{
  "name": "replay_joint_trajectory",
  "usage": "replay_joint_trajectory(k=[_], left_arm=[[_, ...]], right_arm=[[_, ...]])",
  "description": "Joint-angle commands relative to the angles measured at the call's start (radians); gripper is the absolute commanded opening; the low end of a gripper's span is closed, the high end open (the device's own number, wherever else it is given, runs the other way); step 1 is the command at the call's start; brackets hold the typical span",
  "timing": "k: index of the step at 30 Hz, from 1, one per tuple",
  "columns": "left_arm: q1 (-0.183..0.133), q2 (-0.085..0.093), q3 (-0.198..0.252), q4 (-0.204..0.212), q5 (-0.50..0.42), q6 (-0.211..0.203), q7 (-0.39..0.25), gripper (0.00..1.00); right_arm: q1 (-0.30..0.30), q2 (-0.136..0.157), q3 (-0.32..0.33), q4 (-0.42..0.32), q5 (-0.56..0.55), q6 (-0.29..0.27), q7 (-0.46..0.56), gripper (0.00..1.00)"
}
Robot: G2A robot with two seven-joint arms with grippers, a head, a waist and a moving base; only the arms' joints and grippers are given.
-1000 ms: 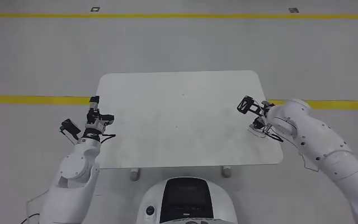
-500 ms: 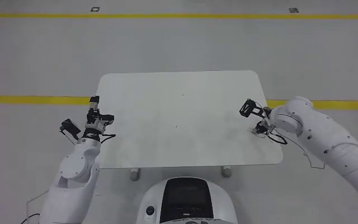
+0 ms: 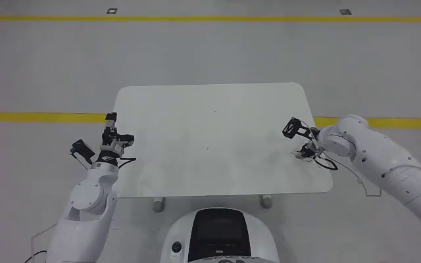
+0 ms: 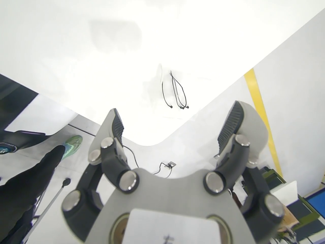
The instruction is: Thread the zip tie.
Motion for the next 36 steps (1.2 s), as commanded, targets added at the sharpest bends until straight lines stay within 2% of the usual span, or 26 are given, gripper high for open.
replay_joint_trajectory(k=[1, 5, 9, 17, 20, 25, 27, 28, 29, 31, 32, 33, 35, 36], left_arm=[[0.000, 0.000, 0.000, 0.000, 0.000, 0.000, 0.000, 1.00], [0.000, 0.000, 0.000, 0.000, 0.000, 0.000, 0.000, 1.00], [0.000, 0.000, 0.000, 0.000, 0.000, 0.000, 0.000, 1.00], [0.000, 0.000, 0.000, 0.000, 0.000, 0.000, 0.000, 1.00], [0.000, 0.000, 0.000, 0.000, 0.000, 0.000, 0.000, 1.00], [0.000, 0.000, 0.000, 0.000, 0.000, 0.000, 0.000, 1.00], [0.000, 0.000, 0.000, 0.000, 0.000, 0.000, 0.000, 1.00], [0.000, 0.000, 0.000, 0.000, 0.000, 0.000, 0.000, 1.00], [0.000, 0.000, 0.000, 0.000, 0.000, 0.000, 0.000, 1.00], [0.000, 0.000, 0.000, 0.000, 0.000, 0.000, 0.000, 1.00], [0.000, 0.000, 0.000, 0.000, 0.000, 0.000, 0.000, 1.00], [0.000, 0.000, 0.000, 0.000, 0.000, 0.000, 0.000, 1.00], [0.000, 0.000, 0.000, 0.000, 0.000, 0.000, 0.000, 1.00], [0.000, 0.000, 0.000, 0.000, 0.000, 0.000, 0.000, 1.00]], right_arm=[[-0.003, 0.001, 0.012, 0.033, 0.037, 0.000, -0.046, 1.00], [-0.006, 0.005, 0.012, 0.070, 0.083, 0.000, -0.083, 1.00], [0.010, -0.003, -0.021, 0.107, 0.126, 0.000, -0.083, 1.00], [0.010, -0.003, -0.021, 0.107, 0.126, 0.000, -0.083, 1.00], [-0.009, -0.006, -0.023, 0.127, 0.098, 0.021, -0.093, 1.00], [-0.016, -0.013, -0.010, 0.144, 0.099, 0.006, -0.080, 1.00], [-0.017, -0.014, 0.001, 0.152, 0.100, 0.000, -0.081, 0.81], [-0.019, -0.013, 0.006, 0.153, 0.101, 0.000, -0.088, 0.67], [-0.021, -0.012, 0.011, 0.152, 0.101, 0.000, -0.092, 0.43], [-0.028, -0.008, 0.020, 0.147, 0.097, 0.000, -0.095, 0.36], [-0.031, -0.006, 0.023, 0.145, 0.094, 0.000, -0.093, 0.29], [-0.034, -0.004, 0.027, 0.141, 0.090, 0.000, -0.091, 0.15], [-0.040, -0.002, 0.030, 0.138, 0.083, 0.000, -0.087, 0.00], [-0.042, -0.002, 0.031, 0.136, 0.077, 0.000, -0.085, 0.00]])
